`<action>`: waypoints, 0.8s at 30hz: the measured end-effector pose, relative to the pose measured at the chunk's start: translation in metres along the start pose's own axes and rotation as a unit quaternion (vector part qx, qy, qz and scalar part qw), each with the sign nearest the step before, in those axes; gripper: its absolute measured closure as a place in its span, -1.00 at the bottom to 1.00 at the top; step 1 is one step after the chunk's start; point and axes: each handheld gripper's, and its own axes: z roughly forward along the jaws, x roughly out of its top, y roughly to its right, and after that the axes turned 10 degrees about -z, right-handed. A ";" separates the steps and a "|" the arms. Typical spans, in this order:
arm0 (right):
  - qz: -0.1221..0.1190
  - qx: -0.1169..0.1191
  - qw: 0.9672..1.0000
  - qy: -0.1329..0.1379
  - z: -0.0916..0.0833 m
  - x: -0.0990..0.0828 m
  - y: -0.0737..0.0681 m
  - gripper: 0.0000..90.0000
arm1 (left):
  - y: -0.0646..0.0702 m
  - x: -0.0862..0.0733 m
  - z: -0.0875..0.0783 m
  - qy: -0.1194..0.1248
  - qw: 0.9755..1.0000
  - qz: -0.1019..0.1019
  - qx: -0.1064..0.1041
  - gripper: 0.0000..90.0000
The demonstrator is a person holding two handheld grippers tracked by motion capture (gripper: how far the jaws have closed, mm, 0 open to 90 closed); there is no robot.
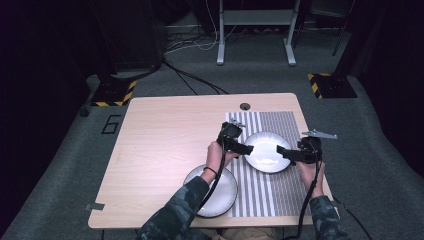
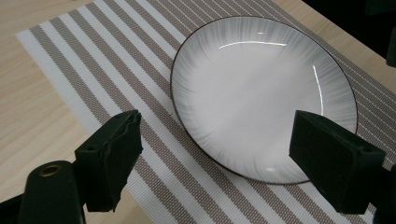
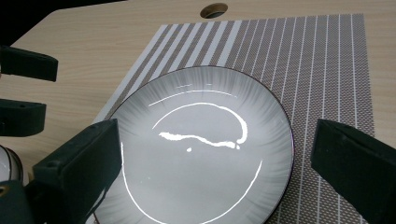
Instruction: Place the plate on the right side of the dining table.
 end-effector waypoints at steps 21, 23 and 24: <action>-0.031 -0.010 0.999 0.009 -0.039 -0.011 -0.008 -1.00 | -0.064 -0.063 -0.090 0.058 0.997 -0.024 0.047 -0.67; -0.032 -0.015 0.999 0.010 -0.042 -0.012 -0.008 -1.00 | -0.072 -0.072 -0.097 0.061 0.996 -0.031 0.052 -0.67; -0.032 -0.016 0.999 0.011 -0.043 -0.014 -0.008 -1.00 | -0.075 -0.075 -0.099 0.064 0.996 -0.037 0.055 -0.67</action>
